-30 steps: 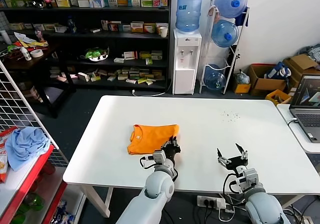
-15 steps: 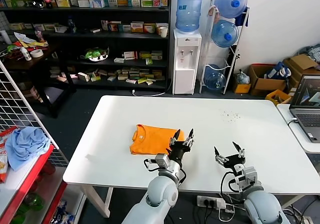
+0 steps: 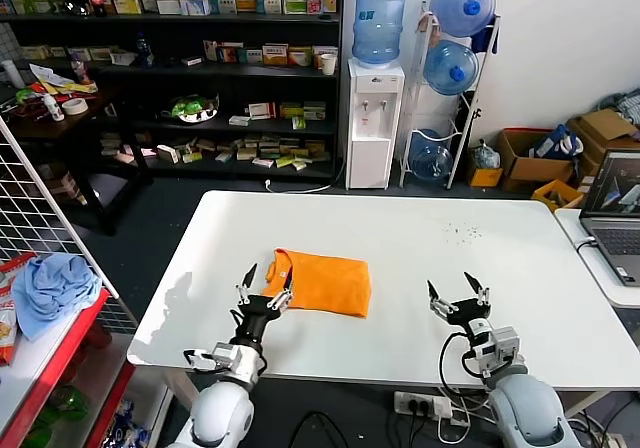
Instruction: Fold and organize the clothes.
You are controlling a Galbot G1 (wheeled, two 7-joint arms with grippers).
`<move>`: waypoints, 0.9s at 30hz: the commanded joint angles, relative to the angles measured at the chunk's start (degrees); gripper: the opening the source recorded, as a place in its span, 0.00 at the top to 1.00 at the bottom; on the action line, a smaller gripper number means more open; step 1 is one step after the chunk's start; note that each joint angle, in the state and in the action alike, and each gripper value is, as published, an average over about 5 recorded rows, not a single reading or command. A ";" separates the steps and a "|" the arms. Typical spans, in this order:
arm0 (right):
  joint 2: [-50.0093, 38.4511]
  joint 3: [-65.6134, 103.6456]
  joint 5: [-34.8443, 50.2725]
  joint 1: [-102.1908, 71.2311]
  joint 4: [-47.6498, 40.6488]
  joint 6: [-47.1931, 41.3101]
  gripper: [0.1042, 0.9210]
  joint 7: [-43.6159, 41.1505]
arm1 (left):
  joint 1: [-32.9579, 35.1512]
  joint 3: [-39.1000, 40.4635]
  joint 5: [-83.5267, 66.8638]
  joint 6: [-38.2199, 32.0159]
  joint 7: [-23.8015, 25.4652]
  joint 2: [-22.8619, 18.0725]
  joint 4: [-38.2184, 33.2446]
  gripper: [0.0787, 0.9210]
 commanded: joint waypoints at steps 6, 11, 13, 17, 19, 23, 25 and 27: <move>5.61 3.82 -1.62 -0.11 0.02 1.16 0.12 -4.15 | 8.77 -12.44 11.31 -5.08 1.56 6.77 -2.25 0.12; 6.29 5.36 -2.89 -0.30 0.61 0.69 0.12 -5.15 | 8.90 -13.03 12.14 -4.62 2.17 6.09 -2.36 0.12; 6.77 6.23 -3.07 -0.35 0.79 0.37 0.12 -5.56 | 9.10 -13.44 12.69 -4.46 3.03 5.93 -2.49 0.12; 8.28 7.84 -3.74 -0.18 0.92 -0.14 0.12 -6.25 | 9.49 -13.89 13.16 -3.15 4.29 5.34 -3.54 0.12; 8.88 8.17 -4.23 -0.14 1.07 -0.23 0.12 -6.52 | 9.55 -13.90 13.16 -2.33 4.42 5.15 -4.08 0.12; 9.44 8.26 -4.58 -0.39 1.52 -0.32 0.12 -6.78 | 9.43 -13.81 12.48 -1.08 3.98 5.20 -4.60 0.12; 9.47 8.23 -4.57 -0.60 1.72 -0.30 0.12 -6.79 | 9.39 -13.80 12.29 -0.83 3.73 5.23 -4.62 0.12; 9.44 8.24 -4.45 -0.80 1.93 -0.30 0.12 -6.77 | 9.41 -13.80 12.37 -0.93 3.60 5.21 -4.56 0.12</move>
